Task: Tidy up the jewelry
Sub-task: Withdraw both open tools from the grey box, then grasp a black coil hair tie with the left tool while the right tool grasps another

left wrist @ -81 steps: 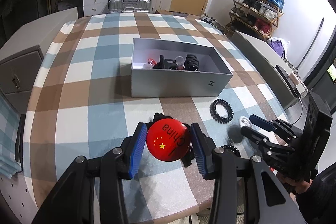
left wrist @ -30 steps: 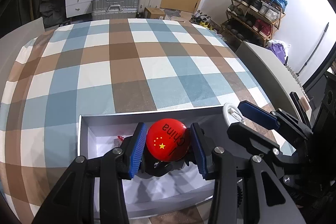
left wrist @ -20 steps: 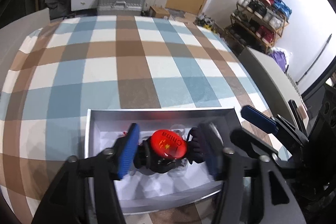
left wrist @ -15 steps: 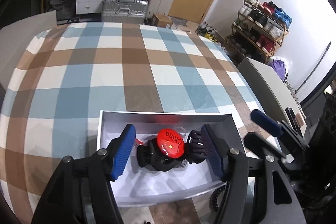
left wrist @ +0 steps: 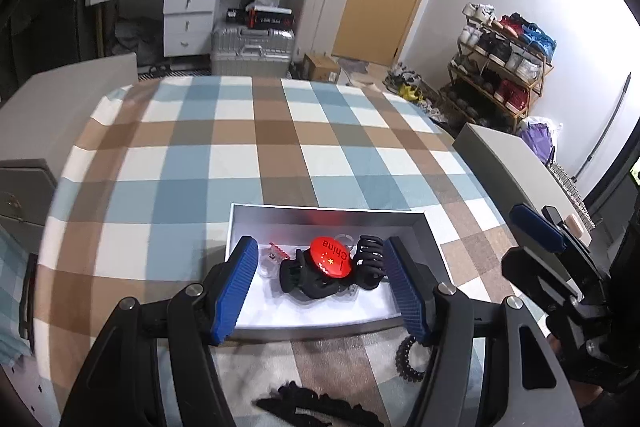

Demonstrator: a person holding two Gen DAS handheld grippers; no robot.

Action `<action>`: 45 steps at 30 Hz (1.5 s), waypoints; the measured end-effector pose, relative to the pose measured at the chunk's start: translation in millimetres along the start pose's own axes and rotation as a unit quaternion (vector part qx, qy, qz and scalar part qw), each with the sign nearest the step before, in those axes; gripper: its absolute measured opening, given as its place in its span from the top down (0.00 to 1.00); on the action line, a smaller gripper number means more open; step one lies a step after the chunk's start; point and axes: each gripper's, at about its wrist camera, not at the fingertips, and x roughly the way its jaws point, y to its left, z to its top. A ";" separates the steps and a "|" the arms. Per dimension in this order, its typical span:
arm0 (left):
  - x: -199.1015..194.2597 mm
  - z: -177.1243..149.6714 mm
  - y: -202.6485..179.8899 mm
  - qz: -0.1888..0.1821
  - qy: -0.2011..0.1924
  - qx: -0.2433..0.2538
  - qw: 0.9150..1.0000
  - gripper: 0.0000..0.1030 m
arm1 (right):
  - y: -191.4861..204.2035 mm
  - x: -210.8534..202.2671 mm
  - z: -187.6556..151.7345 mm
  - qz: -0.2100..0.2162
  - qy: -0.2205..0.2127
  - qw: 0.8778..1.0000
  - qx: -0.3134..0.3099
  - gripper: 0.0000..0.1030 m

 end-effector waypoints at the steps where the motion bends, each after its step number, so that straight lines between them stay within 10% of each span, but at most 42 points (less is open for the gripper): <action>1: -4.3 -1.0 -0.3 0.003 -0.005 0.001 1.000 0.41 | 1.5 -3.3 0.4 0.000 -0.003 1.000 -0.002 0.26; 27: -44.1 -57.3 -5.4 0.040 -0.056 0.028 0.997 0.16 | 19.0 -52.7 -49.5 -0.021 0.023 0.999 -0.012 0.10; 45: -9.0 -127.8 -61.1 -0.059 0.103 0.104 0.988 0.15 | -14.6 -60.0 -96.6 -0.094 0.067 0.993 0.030 0.01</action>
